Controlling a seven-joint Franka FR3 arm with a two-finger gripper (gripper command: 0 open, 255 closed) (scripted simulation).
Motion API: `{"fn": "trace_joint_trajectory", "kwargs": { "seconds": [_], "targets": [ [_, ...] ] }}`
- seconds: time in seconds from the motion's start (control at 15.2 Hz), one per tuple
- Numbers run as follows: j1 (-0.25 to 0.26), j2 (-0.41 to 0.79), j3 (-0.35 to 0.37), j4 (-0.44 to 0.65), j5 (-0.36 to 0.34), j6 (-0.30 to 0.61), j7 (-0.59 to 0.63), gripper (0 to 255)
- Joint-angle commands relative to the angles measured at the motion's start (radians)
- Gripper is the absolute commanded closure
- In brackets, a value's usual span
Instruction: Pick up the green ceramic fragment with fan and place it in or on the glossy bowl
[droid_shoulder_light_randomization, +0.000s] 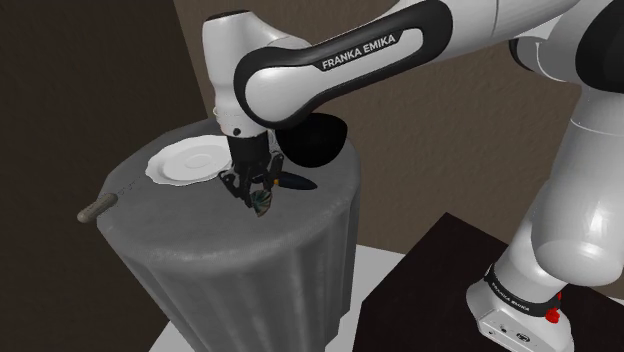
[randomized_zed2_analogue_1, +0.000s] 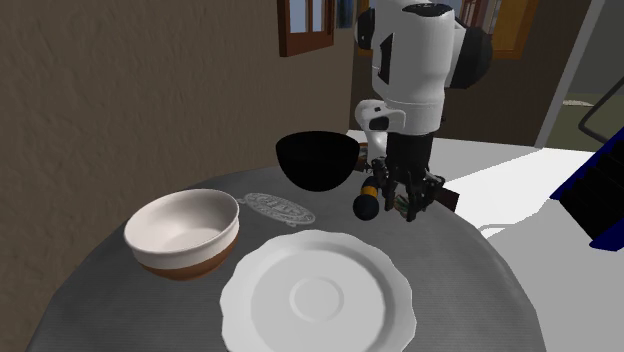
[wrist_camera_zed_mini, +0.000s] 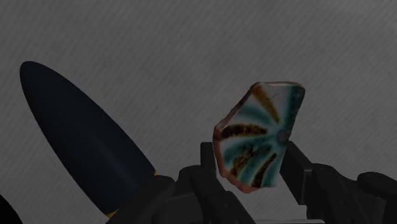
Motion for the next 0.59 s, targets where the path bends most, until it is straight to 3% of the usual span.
{"fn": "trace_joint_trajectory", "kwargs": {
  "seconds": [0.0, 0.53],
  "targets": [
    [-0.001, 0.0, -0.001, -0.002, 0.0, 0.0, 0.0, 255],
    [0.0, 0.0, 0.0, 0.011, 0.0, -0.013, 0.0, 255]
  ]
}}
